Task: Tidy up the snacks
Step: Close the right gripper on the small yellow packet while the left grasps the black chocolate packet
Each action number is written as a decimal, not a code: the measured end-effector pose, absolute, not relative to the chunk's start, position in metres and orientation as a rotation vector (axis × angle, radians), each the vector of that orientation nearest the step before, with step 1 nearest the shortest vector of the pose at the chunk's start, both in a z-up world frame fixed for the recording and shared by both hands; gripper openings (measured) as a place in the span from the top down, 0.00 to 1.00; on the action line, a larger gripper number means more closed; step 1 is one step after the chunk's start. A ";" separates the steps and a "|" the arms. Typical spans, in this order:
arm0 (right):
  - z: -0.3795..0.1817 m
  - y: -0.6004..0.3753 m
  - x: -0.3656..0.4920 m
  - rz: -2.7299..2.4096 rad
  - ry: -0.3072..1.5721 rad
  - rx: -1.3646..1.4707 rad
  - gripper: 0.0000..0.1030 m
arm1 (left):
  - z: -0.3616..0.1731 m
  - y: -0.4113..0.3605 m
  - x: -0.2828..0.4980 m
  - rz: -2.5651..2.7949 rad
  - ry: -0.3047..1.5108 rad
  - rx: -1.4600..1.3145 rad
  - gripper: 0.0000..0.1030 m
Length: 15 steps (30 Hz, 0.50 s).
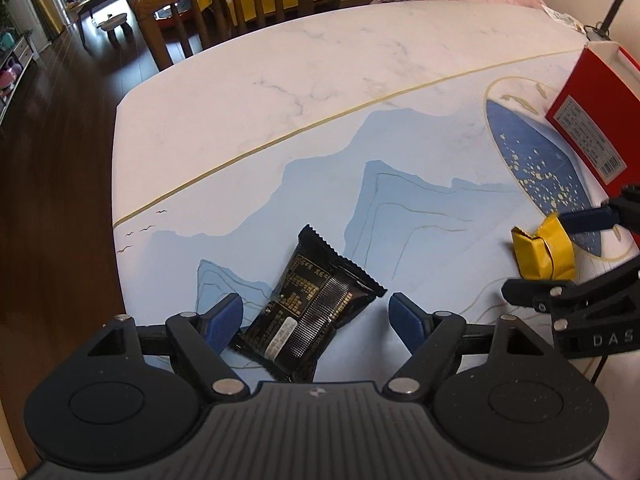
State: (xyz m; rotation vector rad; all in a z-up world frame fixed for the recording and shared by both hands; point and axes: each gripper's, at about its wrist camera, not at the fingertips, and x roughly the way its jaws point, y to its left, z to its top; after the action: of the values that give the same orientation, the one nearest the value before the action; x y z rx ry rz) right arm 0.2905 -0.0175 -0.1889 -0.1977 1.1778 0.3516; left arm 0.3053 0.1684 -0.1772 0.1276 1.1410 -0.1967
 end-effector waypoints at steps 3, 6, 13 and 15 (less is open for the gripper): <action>-0.189 -0.020 0.288 0.354 1.168 -0.204 0.24 | -0.179 0.170 0.306 -0.189 1.148 0.106 0.36; -0.189 -0.020 0.286 0.362 1.160 -0.214 0.25 | -0.179 0.170 0.304 -0.172 1.147 0.087 0.41; -0.187 -0.022 0.283 0.371 1.122 -0.256 0.46 | -0.176 0.172 0.295 -0.095 1.150 0.026 0.63; -0.186 -0.026 0.283 0.366 1.115 -0.252 0.52 | -0.176 0.173 0.291 -0.073 1.152 0.001 0.63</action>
State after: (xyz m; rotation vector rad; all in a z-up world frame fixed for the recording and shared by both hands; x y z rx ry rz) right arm 0.2834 -0.0259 -0.1860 -0.2518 1.1150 0.3665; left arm 0.2914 0.1730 -0.1759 0.0009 1.1517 -0.0726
